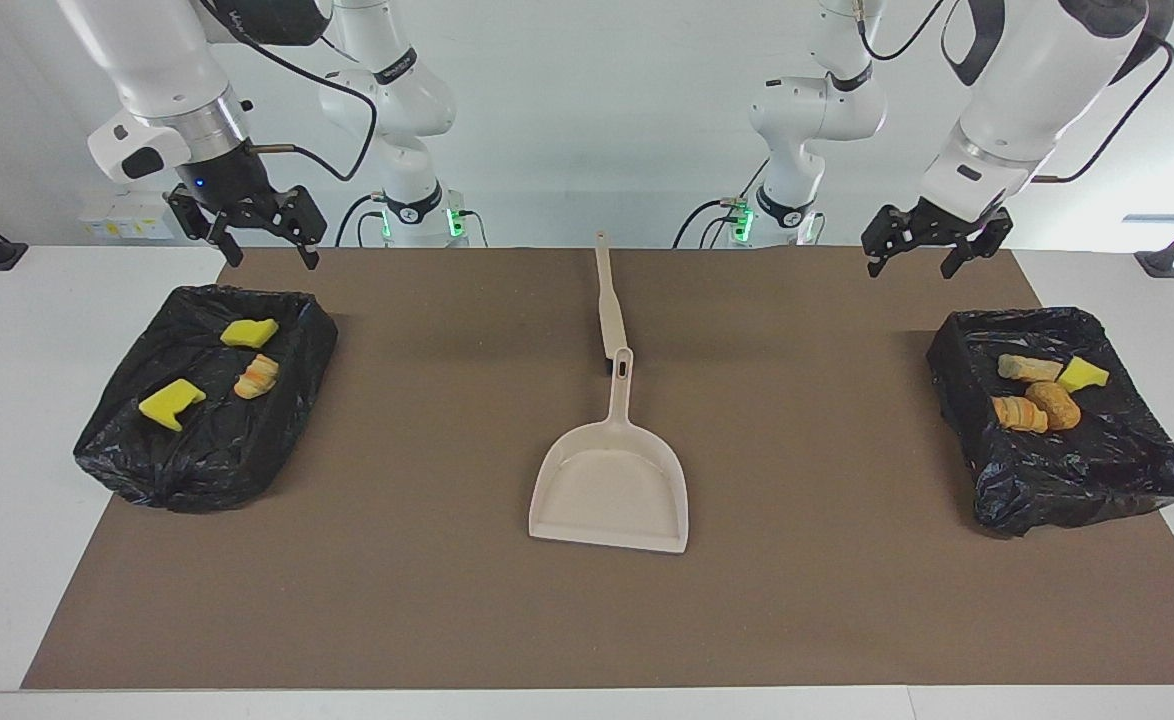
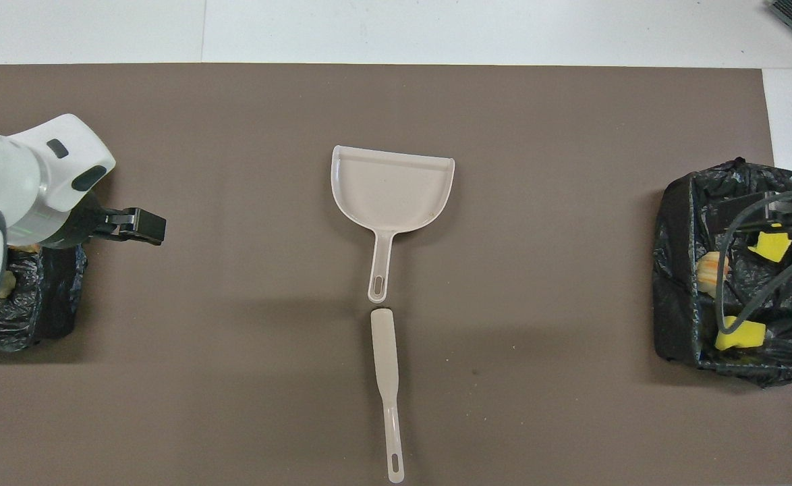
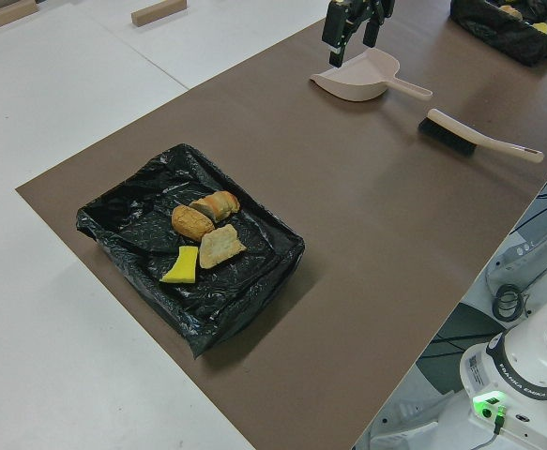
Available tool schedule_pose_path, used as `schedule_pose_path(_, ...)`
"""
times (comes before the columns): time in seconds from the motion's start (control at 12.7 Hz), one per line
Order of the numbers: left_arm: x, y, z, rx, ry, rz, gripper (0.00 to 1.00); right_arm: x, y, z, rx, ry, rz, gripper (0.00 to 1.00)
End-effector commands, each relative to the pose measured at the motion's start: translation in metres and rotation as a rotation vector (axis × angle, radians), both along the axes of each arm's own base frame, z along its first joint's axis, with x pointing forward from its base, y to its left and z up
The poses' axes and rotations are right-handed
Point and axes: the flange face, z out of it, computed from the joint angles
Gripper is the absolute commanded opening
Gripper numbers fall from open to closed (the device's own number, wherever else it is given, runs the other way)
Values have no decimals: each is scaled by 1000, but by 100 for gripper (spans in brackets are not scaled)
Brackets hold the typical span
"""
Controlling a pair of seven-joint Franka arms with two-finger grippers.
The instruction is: Sweep and dump trash in bin
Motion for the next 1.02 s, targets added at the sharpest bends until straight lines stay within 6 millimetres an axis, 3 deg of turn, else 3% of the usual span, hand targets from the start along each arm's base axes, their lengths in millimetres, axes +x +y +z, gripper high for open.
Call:
schedule_pose_path(0.0, -24, 27, 29, -23, -1, -32, 100, -5, 1, 0, 1, -3, -20, 100)
schedule_pose_path(0.47, -40, 29, 44, -20, -6, -27, 100, -9, 2, 0, 4, 19, -14, 100)
schedule_pose_path(0.94, -33, 35, 41, -29, -71, -4, 100, -9, 2, 0, 6, 19, -14, 100)
